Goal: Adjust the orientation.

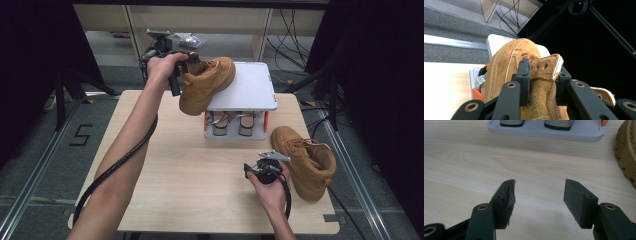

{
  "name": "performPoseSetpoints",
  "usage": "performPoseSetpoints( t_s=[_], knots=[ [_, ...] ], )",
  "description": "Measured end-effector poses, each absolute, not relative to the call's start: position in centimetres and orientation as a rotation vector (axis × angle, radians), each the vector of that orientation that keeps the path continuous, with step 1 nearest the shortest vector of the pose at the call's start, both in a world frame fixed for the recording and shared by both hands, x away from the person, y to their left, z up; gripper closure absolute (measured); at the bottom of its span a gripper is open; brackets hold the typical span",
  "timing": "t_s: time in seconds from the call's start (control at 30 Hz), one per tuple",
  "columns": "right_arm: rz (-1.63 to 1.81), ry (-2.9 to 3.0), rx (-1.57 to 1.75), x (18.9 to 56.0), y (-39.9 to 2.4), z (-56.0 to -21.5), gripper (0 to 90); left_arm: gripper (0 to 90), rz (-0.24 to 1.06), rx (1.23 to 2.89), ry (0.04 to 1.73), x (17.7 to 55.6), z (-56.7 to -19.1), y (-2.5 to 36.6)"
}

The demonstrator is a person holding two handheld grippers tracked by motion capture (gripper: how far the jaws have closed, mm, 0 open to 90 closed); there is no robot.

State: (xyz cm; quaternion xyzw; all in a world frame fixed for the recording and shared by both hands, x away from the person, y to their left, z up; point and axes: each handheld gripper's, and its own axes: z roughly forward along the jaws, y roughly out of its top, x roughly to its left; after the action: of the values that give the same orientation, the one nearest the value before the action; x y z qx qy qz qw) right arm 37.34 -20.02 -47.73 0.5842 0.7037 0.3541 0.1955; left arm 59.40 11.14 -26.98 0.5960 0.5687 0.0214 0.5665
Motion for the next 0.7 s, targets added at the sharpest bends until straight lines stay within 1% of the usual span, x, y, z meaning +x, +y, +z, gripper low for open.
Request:
performPoseSetpoints(
  t_s=[0.17, 0.4, 0.7],
  knots=[
    [0.999, 1.986, 1.623, 37.2, -20.1, -47.7, 42.9, 68.0, 0.054, 1.387, 1.334, 59.4, -26.9, 11.1],
    [0.973, 1.99, 1.63, 37.2, -20.0, -47.7, 42.7, 59.8, 0.052, 1.371, 1.325, 59.3, -26.9, 10.9],
    [0.977, 1.993, 1.634, 37.2, -20.0, -47.7, 42.6, 52.5, 0.103, 1.348, 1.281, 58.8, -25.6, 11.1]
  ],
)
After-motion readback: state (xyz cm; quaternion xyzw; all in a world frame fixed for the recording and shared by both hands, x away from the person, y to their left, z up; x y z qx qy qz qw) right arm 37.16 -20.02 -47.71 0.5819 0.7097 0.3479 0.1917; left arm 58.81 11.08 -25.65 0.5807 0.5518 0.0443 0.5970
